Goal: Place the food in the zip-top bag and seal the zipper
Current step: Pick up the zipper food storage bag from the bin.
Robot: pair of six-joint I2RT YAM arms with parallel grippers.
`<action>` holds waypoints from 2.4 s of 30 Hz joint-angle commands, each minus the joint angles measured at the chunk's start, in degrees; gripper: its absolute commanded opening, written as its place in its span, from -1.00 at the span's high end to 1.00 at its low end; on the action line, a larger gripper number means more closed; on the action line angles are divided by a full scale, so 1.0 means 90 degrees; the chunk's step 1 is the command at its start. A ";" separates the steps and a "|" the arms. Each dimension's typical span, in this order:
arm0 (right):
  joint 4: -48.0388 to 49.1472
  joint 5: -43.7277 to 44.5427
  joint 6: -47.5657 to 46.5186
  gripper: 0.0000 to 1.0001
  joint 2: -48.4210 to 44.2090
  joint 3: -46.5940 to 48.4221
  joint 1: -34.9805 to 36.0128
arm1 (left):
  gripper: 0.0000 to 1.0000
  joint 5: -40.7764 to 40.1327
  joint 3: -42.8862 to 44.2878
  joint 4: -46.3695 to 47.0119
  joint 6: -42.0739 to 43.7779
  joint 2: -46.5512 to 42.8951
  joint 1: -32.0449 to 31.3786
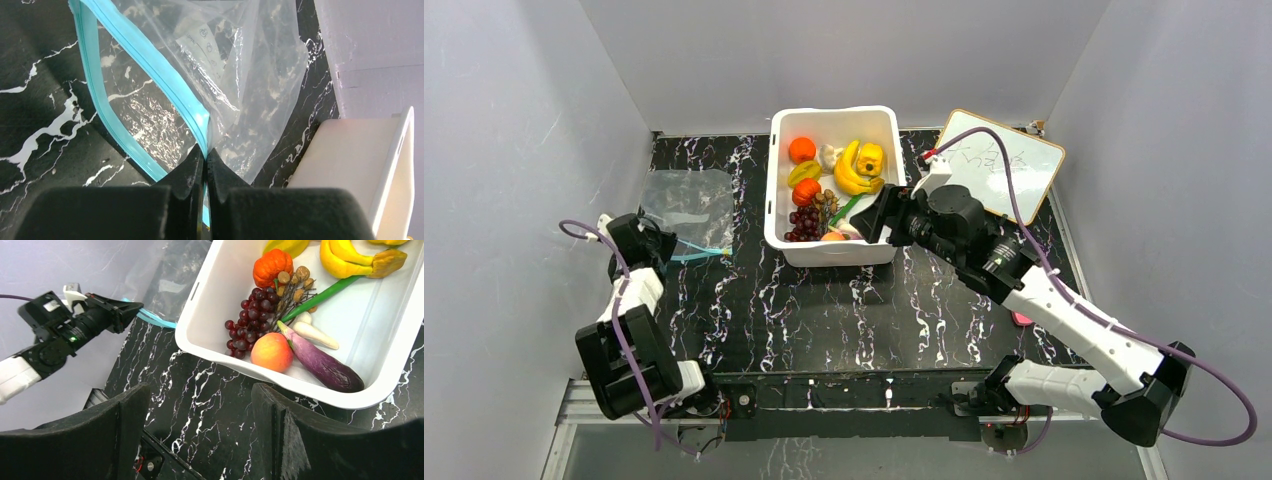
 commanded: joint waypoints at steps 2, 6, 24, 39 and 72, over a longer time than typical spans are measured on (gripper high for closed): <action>-0.0093 -0.0032 0.0083 -0.42 0.0309 0.0417 0.0004 | 1.00 -0.0280 0.0649 -0.1851 -0.0198 -0.0455 0.0041; -0.0183 -0.0038 0.0099 -0.39 0.0565 0.0667 0.0037 | 1.00 -0.0380 0.1142 -0.2976 -0.0131 -0.0457 0.0037; 0.0301 0.0471 -0.0198 -0.08 0.2420 0.2277 0.1295 | 1.00 0.0358 0.3065 -0.6296 0.0430 -0.0810 -0.0185; 0.1260 0.0327 -0.1106 0.11 0.4785 0.3743 0.2031 | 1.00 0.1376 0.3900 -0.7232 0.0461 -0.1322 -0.0775; 0.0432 0.0068 -0.1454 -0.07 0.6500 0.5754 0.2393 | 1.00 0.1344 0.3838 -0.7111 0.0861 -0.1463 -0.1091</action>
